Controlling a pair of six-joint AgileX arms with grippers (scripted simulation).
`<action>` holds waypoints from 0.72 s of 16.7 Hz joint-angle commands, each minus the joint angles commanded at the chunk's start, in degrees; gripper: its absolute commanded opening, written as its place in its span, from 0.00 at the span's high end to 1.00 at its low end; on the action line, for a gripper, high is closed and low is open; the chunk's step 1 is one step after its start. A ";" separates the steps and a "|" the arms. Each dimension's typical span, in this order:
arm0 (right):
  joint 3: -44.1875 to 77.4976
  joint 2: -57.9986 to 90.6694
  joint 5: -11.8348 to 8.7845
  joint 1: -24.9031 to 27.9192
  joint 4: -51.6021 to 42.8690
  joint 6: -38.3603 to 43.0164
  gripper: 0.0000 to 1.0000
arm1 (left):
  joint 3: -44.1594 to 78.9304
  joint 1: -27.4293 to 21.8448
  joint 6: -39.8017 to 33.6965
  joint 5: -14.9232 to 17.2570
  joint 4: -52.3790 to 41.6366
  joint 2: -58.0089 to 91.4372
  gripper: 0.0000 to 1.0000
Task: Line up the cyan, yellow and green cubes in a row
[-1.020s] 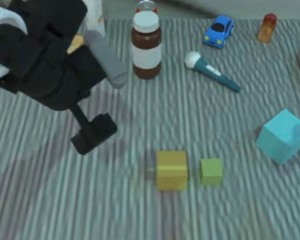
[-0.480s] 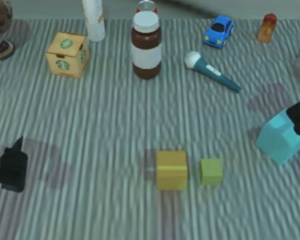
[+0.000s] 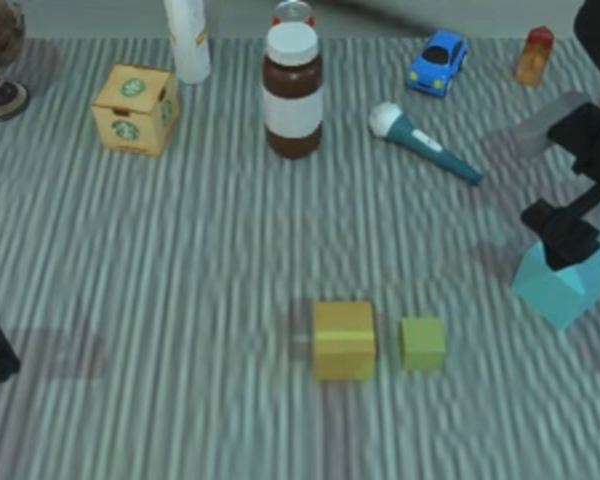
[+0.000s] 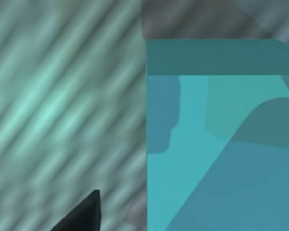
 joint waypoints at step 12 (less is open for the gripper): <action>-4.67 4.39 0.03 0.15 8.65 -0.30 0.00 | -0.93 0.45 -0.61 0.07 1.30 -1.31 0.00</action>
